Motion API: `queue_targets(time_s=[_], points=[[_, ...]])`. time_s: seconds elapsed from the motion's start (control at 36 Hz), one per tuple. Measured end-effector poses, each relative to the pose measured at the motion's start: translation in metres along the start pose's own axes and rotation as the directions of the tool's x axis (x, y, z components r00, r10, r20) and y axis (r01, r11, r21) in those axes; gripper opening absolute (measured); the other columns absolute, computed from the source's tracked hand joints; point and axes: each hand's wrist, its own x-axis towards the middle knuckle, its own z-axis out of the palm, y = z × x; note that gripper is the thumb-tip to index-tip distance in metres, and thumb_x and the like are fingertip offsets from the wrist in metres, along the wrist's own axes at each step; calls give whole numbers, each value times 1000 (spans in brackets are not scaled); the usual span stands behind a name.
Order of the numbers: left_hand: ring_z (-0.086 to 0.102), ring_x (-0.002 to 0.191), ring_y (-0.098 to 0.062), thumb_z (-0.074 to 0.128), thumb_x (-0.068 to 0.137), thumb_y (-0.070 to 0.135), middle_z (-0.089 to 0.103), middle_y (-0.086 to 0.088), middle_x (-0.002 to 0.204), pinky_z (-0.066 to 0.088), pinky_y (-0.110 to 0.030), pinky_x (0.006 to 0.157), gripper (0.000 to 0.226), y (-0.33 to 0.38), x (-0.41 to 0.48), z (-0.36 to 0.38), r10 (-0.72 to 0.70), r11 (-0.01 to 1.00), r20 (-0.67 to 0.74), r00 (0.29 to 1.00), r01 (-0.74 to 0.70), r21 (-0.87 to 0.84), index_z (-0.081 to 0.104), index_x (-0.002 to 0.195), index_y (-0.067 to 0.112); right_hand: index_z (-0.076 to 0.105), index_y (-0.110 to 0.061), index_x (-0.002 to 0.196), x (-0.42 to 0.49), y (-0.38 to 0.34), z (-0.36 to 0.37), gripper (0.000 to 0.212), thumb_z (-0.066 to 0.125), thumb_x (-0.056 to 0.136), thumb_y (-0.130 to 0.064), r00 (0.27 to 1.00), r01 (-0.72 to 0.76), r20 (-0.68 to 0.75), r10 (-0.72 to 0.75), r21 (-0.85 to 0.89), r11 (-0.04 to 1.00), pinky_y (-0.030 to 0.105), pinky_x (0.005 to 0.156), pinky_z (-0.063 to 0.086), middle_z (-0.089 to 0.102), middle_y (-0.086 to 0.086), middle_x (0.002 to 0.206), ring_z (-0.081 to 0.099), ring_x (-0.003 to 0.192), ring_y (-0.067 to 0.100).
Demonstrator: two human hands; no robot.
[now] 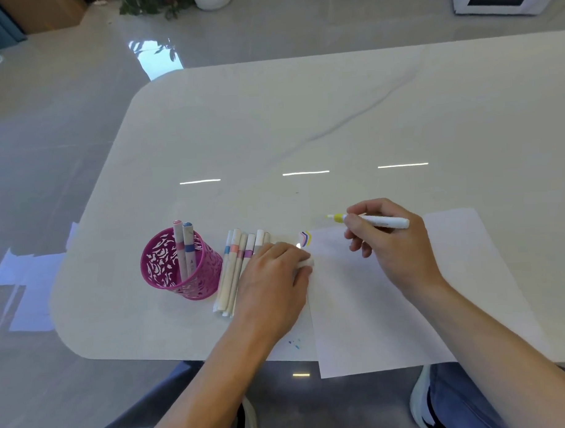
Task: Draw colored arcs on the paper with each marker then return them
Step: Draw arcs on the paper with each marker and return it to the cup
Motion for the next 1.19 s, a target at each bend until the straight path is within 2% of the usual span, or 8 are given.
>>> queue_targets(time_s=[0.11,0.22,0.36,0.44,0.56,0.72,0.89,1.19], points=[[58,82,-2,68,91,22,66,18,96,39,-6,71,15,2,0,-3,-154,968,4,988,152,-199,70,104,29,79,-18,88,-16,-4,-5,7,75,94,-21,998,-52,35,51,33,998,25,56,52,77,9,77,70,65,19],[62,73,0,67,92,30,69,18,85,44,-9,61,13,5,-4,-6,-308,850,81,948,312,-425,63,98,40,78,-9,95,-26,-12,-8,17,62,102,-11,992,-107,74,100,97,989,27,61,58,77,11,80,73,69,22],[68,67,-15,63,95,5,74,-2,92,54,-26,59,20,8,-7,-6,-320,616,263,910,410,-672,64,109,20,71,-5,98,-29,-21,-7,14,59,102,-10,982,-138,142,125,91,986,33,67,62,79,14,84,76,73,26],[67,68,-13,58,96,-2,75,-1,94,53,-23,59,23,10,-6,-5,-299,592,287,910,413,-692,64,112,14,68,-7,95,-30,-24,-7,19,62,91,-24,985,-106,142,94,82,991,34,68,63,79,13,84,77,74,28],[66,68,-10,58,97,2,76,3,95,52,-22,61,19,10,-4,-3,-278,592,297,913,406,-696,65,113,13,68,-7,93,-28,-24,-8,22,60,88,-26,989,-83,131,74,61,995,31,65,63,79,12,81,77,72,29],[67,71,-14,64,96,9,75,3,93,54,-25,62,19,10,-5,-3,-226,600,289,930,366,-711,69,107,23,68,-6,93,-27,-20,-8,14,59,102,-12,973,-128,189,135,-45,991,34,66,63,78,12,79,77,72,29],[69,70,-13,65,95,11,76,2,90,54,-22,62,20,10,-7,-4,-219,577,309,925,378,-724,71,110,24,69,-9,92,-28,-19,-7,16,60,104,-15,965,-129,216,150,-107,986,32,66,62,78,8,78,77,72,27],[70,69,-19,62,98,12,75,0,83,58,-29,66,19,6,-7,-4,-223,589,246,943,332,-737,74,106,25,72,0,94,-28,-18,-4,19,63,104,-14,964,-162,217,151,35,986,32,68,64,78,15,81,77,73,32]])
